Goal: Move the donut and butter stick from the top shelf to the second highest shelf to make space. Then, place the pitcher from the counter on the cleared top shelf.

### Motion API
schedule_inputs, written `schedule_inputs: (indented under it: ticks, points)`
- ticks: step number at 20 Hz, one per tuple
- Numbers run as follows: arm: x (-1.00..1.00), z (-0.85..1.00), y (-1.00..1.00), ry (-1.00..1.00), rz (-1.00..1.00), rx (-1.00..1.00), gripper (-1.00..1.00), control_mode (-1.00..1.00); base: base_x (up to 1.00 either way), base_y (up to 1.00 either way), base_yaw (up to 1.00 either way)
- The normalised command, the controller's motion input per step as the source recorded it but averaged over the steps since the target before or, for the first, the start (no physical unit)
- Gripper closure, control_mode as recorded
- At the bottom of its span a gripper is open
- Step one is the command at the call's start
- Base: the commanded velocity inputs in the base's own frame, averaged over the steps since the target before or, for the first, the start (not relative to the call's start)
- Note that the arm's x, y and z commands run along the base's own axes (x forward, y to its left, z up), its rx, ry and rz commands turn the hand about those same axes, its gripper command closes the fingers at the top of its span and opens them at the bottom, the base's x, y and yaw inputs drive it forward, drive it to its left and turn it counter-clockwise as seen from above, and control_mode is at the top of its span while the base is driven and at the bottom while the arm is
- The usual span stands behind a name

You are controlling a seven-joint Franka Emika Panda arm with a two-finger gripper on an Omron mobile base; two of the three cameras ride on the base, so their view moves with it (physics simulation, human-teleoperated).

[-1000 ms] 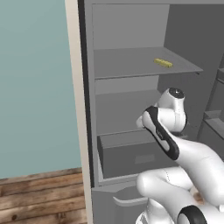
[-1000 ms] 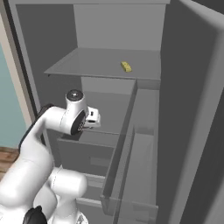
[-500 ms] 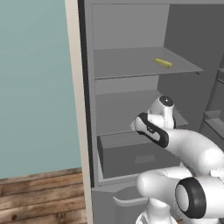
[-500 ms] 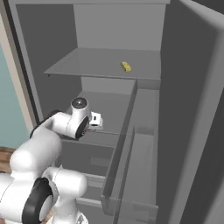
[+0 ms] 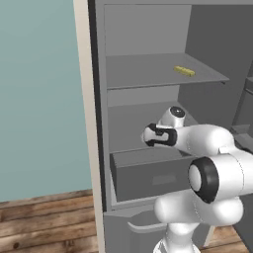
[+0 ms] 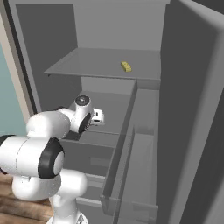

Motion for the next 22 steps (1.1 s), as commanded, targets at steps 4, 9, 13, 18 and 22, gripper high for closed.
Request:
schedule_inputs:
  ticks: [4,9,13,18,22]
  points:
    - [0.58,-0.07,0.09,0.00,0.00,0.00,1.00,-1.00,0.00,0.00,0.00]
    - [0.52,-0.07,0.08,0.00,0.00,0.00,-1.00,-1.00,0.00,0.00,0.00]
    - [0.35,-0.05,0.05,-0.03,0.00,0.00,-1.00,-1.00,0.00,0.00,0.00]
    - [0.11,-0.05,0.00,-0.05,0.00,0.00,-1.00,-1.00,0.00,0.00,0.00]
    - [-0.31,-0.03,0.00,-0.01,0.00,0.00,-1.00,-1.00,0.00,0.00,0.00]
